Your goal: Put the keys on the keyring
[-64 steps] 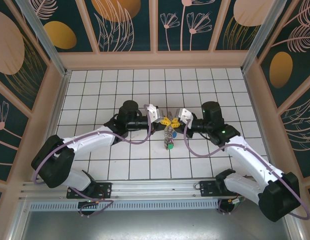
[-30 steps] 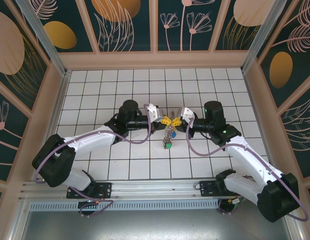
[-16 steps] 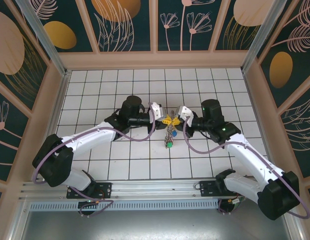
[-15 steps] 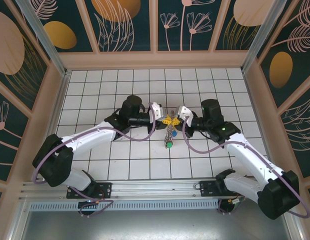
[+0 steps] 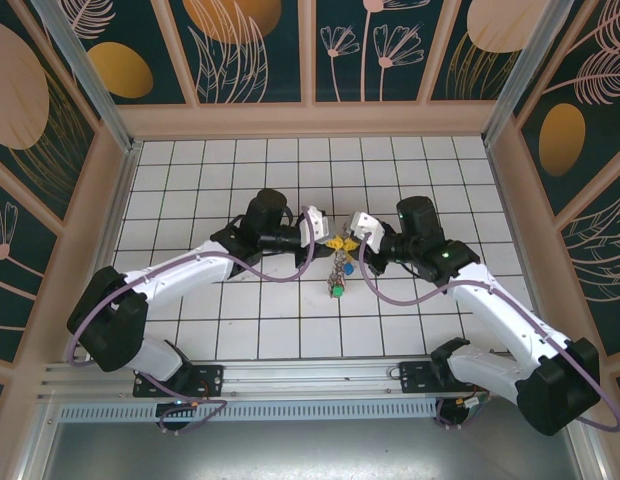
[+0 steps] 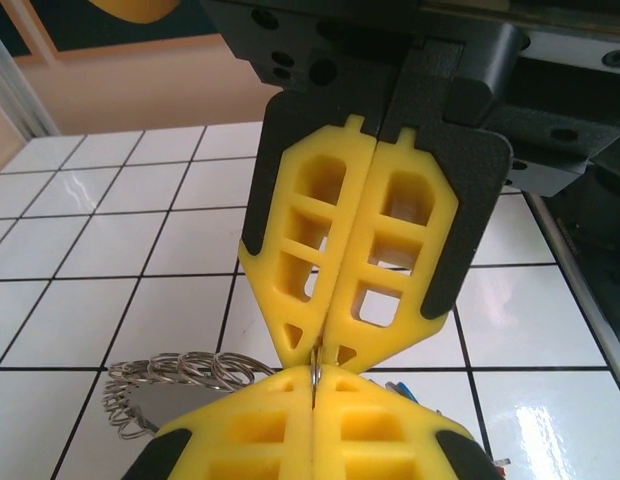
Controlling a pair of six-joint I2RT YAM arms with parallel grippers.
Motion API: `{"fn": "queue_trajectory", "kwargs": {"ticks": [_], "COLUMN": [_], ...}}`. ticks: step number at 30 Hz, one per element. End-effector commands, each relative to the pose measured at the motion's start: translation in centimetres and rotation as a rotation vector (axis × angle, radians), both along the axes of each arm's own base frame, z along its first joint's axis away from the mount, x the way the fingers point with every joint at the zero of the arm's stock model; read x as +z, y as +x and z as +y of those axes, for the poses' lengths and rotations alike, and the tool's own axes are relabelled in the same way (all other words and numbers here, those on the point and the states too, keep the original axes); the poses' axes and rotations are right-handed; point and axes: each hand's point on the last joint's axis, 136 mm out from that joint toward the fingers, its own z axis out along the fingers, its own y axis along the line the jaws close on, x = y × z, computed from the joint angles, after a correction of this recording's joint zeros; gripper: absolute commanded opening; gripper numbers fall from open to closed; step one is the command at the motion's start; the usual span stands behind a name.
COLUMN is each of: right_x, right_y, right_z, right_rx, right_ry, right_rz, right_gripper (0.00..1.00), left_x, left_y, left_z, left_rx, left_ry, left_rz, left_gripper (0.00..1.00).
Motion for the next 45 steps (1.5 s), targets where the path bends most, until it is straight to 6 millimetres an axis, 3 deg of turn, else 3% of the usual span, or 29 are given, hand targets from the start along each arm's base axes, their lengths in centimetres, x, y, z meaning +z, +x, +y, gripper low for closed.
{"fn": "queue_trajectory", "kwargs": {"ticks": [1, 8, 15, 19, 26, 39, 40, 43, 45], "right_x": [1.6, 2.3, 2.6, 3.0, 3.1, 2.4, 2.5, 2.7, 2.9], "right_y": [0.0, -1.0, -1.4, -1.4, -0.7, 0.6, 0.6, 0.6, 0.6], "right_z": [0.5, 1.1, 0.9, 0.8, 0.5, 0.1, 0.1, 0.1, 0.1], "right_rx": [0.026, 0.076, 0.103, 0.101, 0.064, 0.019, 0.019, 0.020, 0.020], "right_ry": [0.059, 0.178, 0.213, 0.229, 0.213, 0.110, 0.106, 0.098, 0.095], "right_rz": [-0.101, -0.093, -0.080, -0.080, -0.086, -0.064, -0.060, -0.058, -0.063], "right_gripper": [0.03, 0.13, 0.13, 0.00, 0.00, 0.00, 0.00, 0.00, 0.00], "left_x": [2.8, 5.6, 6.4, 6.2, 3.6, 0.5, 1.4, 1.0, 0.9], "left_y": [-0.6, -2.1, -2.7, -2.3, -0.7, 0.1, 0.4, 0.6, 0.6], "left_z": [-0.1, -0.1, 0.0, -0.2, -1.0, -0.9, -1.1, -1.1, -1.1], "left_rx": [-0.007, -0.064, -0.086, -0.081, -0.046, -0.022, -0.020, -0.016, -0.017], "left_ry": [-0.114, -0.284, -0.348, -0.332, -0.176, -0.029, -0.039, -0.019, -0.013], "left_rz": [-0.043, -0.017, -0.001, 0.001, 0.011, 0.016, -0.002, -0.005, -0.005], "left_gripper": [0.00, 0.00, 0.00, 0.00, 0.00, 0.08, 0.07, 0.07, 0.00]}}
